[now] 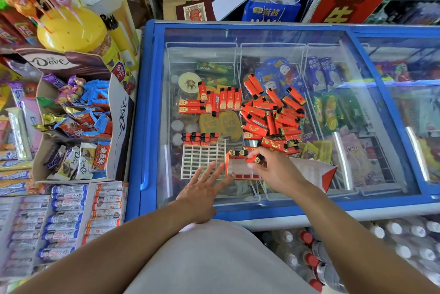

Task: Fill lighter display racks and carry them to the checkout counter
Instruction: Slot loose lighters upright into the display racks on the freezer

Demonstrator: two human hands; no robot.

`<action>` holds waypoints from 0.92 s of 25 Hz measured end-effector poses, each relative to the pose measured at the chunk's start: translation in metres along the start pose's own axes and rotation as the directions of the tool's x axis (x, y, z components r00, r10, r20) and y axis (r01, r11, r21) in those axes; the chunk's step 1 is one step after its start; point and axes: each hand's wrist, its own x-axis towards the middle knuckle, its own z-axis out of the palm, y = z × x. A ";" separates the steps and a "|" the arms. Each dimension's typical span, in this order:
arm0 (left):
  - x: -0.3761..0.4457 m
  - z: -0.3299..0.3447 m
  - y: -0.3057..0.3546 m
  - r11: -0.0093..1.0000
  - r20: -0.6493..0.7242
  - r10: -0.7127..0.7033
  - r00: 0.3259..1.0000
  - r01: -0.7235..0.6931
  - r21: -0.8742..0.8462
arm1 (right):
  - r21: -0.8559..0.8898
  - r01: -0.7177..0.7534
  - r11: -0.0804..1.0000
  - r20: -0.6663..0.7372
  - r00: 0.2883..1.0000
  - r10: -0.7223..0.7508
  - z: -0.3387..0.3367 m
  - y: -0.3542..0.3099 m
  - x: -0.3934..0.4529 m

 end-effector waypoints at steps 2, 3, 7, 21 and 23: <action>0.000 0.001 0.000 1.000 -0.003 -0.002 1.000 0.002 0.001 | -0.066 -0.010 0.998 -0.049 0.999 0.006 0.000 0.002 0.002; 0.001 0.001 0.000 1.000 -0.002 -0.003 1.000 0.003 0.000 | -0.091 -0.022 0.996 -0.088 0.996 0.014 -0.001 0.002 0.002; 0.001 0.001 0.001 1.000 0.002 -0.003 1.000 0.003 0.003 | -0.077 -0.074 0.994 -0.213 0.975 0.056 -0.001 0.002 0.005; 0.003 0.003 0.000 1.000 0.012 -0.005 1.000 0.005 0.011 | -0.273 -0.006 0.962 -0.206 0.977 -0.052 0.015 0.005 0.009; 0.003 0.003 0.001 1.000 0.011 -0.004 1.000 0.004 0.009 | -0.266 -0.013 0.964 -0.230 0.972 -0.050 0.013 0.004 0.007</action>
